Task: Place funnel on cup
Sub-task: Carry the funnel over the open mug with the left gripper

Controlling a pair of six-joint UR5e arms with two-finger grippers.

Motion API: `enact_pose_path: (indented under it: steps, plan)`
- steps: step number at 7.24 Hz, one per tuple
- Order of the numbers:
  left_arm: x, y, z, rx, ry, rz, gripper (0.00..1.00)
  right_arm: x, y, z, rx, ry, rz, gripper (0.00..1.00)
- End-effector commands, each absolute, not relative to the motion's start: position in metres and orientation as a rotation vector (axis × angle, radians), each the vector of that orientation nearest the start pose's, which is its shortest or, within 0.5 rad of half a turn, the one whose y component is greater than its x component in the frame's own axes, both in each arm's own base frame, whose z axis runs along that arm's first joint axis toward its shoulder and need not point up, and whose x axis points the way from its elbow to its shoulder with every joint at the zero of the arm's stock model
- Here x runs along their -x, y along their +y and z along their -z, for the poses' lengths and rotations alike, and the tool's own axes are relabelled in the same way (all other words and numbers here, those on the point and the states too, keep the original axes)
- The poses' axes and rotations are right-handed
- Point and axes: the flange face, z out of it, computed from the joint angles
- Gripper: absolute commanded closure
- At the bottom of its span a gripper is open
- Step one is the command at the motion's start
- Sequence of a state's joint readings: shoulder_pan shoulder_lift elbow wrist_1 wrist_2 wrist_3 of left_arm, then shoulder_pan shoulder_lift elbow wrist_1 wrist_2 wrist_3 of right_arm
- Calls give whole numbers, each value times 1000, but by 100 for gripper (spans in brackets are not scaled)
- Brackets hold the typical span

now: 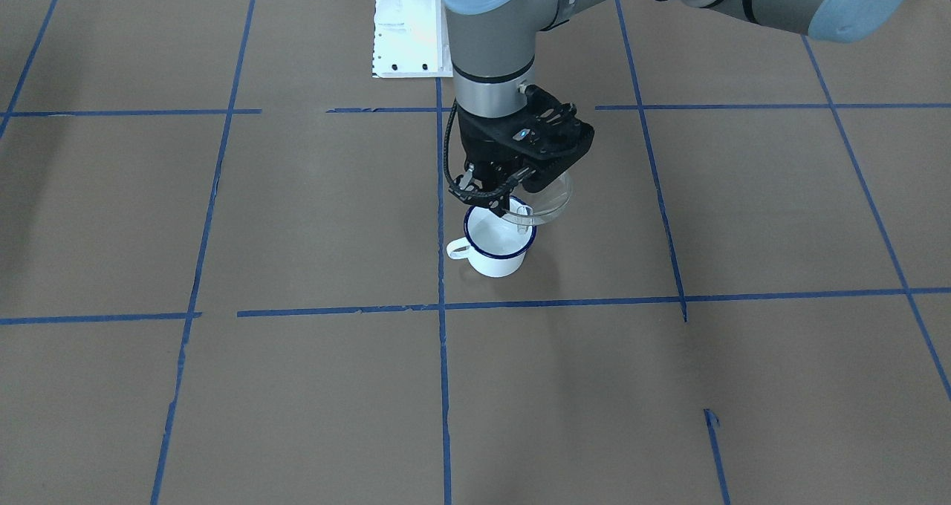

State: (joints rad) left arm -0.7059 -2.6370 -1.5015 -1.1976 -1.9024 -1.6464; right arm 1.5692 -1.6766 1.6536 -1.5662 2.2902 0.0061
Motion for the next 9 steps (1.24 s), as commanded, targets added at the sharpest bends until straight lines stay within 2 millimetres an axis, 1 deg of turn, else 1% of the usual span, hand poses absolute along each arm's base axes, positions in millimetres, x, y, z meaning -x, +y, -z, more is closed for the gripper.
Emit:
enact_pose_path:
  steps: [1, 2, 4, 5, 7, 8, 9]
  plan:
    - [-507, -543, -63, 135, 677, 587, 100, -67, -446, -671, 20, -719, -11, 0]
    - [-519, -536, -69, 139, 679, 570, 100, -67, -446, -671, 20, -719, -11, 0]
    - [-540, -545, -88, 137, 682, 561, 100, -67, -446, -671, 20, -719, -11, 0]
    - [-549, -541, -102, 139, 680, 550, 100, -67, -446, -671, 20, -719, -11, 0]
    - [-555, -535, -117, 140, 666, 510, 100, -67, -446, -671, 20, -719, -11, 0]
    - [-560, -530, -119, 143, 665, 501, 100, -67, -446, -671, 20, -719, -11, 0]
    - [-566, -524, -125, 143, 672, 489, 100, -67, -446, -671, 20, -719, -11, 0]
